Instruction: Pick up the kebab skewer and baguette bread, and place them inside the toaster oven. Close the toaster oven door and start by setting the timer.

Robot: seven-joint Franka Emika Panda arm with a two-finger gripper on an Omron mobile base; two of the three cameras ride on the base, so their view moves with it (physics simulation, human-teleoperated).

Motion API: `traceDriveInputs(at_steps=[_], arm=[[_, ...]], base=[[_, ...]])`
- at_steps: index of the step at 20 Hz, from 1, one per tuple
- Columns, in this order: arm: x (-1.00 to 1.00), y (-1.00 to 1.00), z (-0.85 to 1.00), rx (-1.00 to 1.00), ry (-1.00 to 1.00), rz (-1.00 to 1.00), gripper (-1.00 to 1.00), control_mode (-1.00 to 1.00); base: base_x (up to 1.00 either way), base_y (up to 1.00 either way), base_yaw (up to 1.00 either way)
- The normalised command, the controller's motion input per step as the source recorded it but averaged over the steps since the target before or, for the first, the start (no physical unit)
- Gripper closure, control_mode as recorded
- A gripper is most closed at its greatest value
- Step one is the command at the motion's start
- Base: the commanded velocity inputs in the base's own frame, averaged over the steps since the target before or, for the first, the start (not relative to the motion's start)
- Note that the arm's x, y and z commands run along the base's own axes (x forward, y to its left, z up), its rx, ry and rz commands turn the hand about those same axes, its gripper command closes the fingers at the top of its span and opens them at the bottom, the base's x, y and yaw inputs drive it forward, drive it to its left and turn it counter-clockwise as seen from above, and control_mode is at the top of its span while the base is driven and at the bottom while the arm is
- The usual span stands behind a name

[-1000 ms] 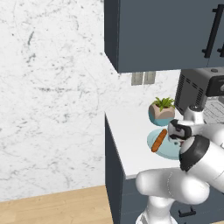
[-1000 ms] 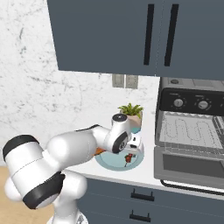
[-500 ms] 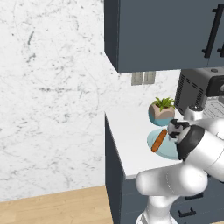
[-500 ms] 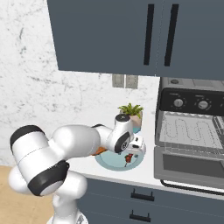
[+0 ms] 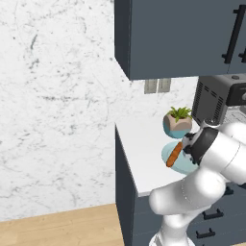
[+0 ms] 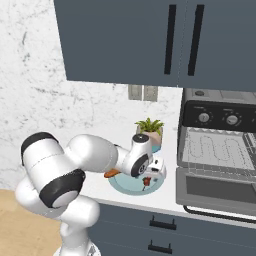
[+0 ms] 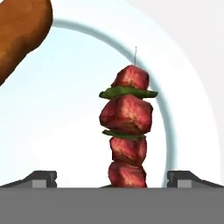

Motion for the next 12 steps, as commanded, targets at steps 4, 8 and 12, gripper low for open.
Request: traceDriveInputs(at_steps=[4,8,12], arm=[[0.00,0.00,-0.16,0.00,-0.03,0.00,1.00,-1.00],[0.00,0.00,-0.19,0.00,-0.04,0.00,1.00,-1.00],[0.00,-0.01,-0.28,0.02,-0.05,0.00,1.00,-1.00]], base=[[0.00,0.00,0.00],[0.00,0.00,0.00],[0.00,0.00,0.00]])
